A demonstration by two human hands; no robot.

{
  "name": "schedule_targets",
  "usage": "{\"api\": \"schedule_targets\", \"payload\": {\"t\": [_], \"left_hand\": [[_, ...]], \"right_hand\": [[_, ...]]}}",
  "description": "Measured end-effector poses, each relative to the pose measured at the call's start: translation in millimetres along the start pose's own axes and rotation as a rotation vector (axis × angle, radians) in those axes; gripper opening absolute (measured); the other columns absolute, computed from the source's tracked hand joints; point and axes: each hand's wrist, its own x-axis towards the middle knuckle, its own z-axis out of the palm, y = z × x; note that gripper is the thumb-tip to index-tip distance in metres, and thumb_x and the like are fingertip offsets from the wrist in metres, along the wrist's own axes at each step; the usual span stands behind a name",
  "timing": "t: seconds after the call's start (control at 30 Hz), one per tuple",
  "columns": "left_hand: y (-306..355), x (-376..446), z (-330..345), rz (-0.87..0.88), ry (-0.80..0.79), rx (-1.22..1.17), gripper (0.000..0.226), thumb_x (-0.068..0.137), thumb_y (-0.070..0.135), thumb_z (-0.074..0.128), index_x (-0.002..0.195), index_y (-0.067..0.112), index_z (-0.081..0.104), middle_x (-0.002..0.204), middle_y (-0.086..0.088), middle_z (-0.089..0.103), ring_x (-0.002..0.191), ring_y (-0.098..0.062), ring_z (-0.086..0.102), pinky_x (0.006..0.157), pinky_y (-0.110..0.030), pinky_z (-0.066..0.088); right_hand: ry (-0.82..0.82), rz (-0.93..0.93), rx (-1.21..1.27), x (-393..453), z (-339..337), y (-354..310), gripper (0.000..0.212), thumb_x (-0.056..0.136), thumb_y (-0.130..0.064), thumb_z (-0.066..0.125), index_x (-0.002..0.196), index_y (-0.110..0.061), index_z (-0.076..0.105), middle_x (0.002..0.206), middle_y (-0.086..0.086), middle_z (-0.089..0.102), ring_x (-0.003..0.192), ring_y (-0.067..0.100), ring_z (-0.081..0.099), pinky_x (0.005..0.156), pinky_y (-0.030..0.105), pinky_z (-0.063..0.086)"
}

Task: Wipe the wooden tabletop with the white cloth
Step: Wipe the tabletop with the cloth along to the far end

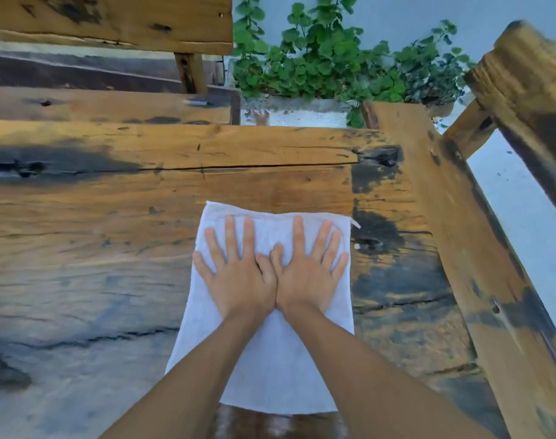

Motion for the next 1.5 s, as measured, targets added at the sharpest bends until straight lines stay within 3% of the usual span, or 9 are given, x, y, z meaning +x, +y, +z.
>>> {"api": "schedule_targets", "payload": {"t": [0.43, 0.67, 0.77, 1.03, 1.5], "left_hand": [[87, 220, 12, -0.097, 0.057, 0.023, 0.063, 0.096, 0.046, 0.018, 0.158, 0.042, 0.010, 0.170, 0.010, 0.000, 0.155, -0.027, -0.011, 0.119, -0.060, -0.013], [105, 262, 3, -0.092, 0.050, 0.054, 0.066, 0.091, 0.054, 0.018, 0.153, 0.036, 0.030, 0.168, 0.006, 0.016, 0.155, -0.032, -0.006, 0.119, -0.063, -0.006], [107, 264, -1, -0.065, 0.019, 0.058, 0.068, 0.091, 0.056, 0.016, 0.154, 0.034, 0.029, 0.168, 0.005, 0.016, 0.155, -0.033, -0.006, 0.119, -0.063, -0.007], [91, 209, 5, 0.062, 0.019, 0.100, 0.059, 0.102, 0.042, 0.013, 0.160, 0.036, 0.008, 0.170, 0.004, 0.000, 0.156, -0.027, -0.007, 0.124, -0.052, -0.006], [59, -30, 26, 0.119, 0.013, 0.036, 0.062, 0.099, 0.038, 0.017, 0.160, 0.036, 0.007, 0.170, 0.005, 0.000, 0.156, -0.026, -0.008, 0.124, -0.050, -0.006]], "right_hand": [[0.019, -0.112, -0.007, 228, -32, -69, 0.064, 0.102, -0.064, 0.013, 0.159, -0.043, -0.006, 0.169, 0.011, -0.016, 0.155, 0.031, -0.017, 0.122, 0.056, -0.012], [0.034, -0.172, -0.041, 269, -41, -83, 0.058, 0.104, -0.053, 0.011, 0.160, -0.039, 0.011, 0.170, 0.013, 0.005, 0.156, 0.035, -0.009, 0.122, 0.059, -0.010], [0.037, -0.188, -0.046, 270, -45, -84, 0.057, 0.105, -0.051, 0.011, 0.160, -0.038, 0.014, 0.170, 0.013, 0.009, 0.156, 0.034, -0.006, 0.122, 0.059, -0.010], [0.019, -0.290, -0.099, 223, -42, -54, 0.057, 0.107, -0.050, 0.010, 0.161, -0.037, -0.003, 0.170, 0.012, -0.012, 0.156, 0.031, -0.013, 0.124, 0.053, -0.010], [-0.012, -0.319, -0.057, 19, -25, 80, 0.056, 0.107, -0.050, 0.013, 0.160, -0.041, -0.006, 0.170, 0.003, -0.016, 0.156, 0.025, -0.015, 0.125, 0.049, -0.008]]}}
